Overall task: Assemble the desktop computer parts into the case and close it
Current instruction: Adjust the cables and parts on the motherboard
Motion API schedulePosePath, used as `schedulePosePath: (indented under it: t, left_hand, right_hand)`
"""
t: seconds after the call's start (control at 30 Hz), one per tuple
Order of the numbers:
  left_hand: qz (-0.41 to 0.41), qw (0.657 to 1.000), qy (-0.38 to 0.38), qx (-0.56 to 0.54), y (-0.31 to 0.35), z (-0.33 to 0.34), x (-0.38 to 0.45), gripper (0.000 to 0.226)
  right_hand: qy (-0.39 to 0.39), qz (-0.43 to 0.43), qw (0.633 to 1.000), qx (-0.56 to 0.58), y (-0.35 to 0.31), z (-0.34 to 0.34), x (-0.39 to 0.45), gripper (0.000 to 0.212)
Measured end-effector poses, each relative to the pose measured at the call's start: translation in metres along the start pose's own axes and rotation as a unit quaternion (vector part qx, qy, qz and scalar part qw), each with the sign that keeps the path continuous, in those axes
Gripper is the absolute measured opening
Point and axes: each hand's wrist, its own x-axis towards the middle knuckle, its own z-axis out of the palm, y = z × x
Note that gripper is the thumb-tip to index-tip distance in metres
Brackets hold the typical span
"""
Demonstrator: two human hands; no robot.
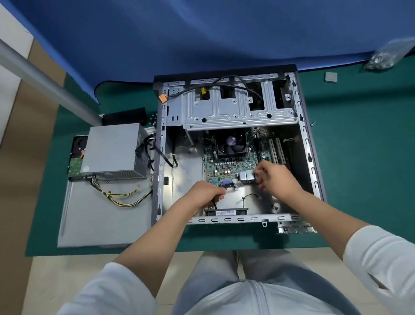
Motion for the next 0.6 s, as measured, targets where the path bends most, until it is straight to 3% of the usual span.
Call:
schedulePosePath:
  t: [0.17,0.27,0.4,0.5,0.6]
  left_hand:
    - [0.035,0.999,0.024,0.01,0.001,0.004,0.001,0.026]
    - [0.055,0.996,0.061,-0.022,0.002,0.002,0.002,0.023]
    - [0.083,0.994,0.072,-0.009,0.002,0.0,0.0,0.02]
    - [0.11,0.99,0.044,0.074,0.0,-0.002,-0.007,0.016]
    - [0.145,0.981,0.044,0.121,-0.003,-0.003,-0.011,0.015]
  right_hand:
    - [-0.01,-0.064,0.991,-0.114,0.001,0.0,-0.006,0.006]
    - [-0.135,-0.09,0.974,-0.159,0.001,0.005,-0.007,0.015]
    - [-0.247,-0.038,0.95,-0.189,0.005,0.01,-0.006,0.035]
    - [-0.246,-0.031,0.939,-0.237,0.007,0.01,-0.006,0.024]
    - [-0.172,-0.047,0.947,-0.268,0.004,0.0,-0.009,0.018]
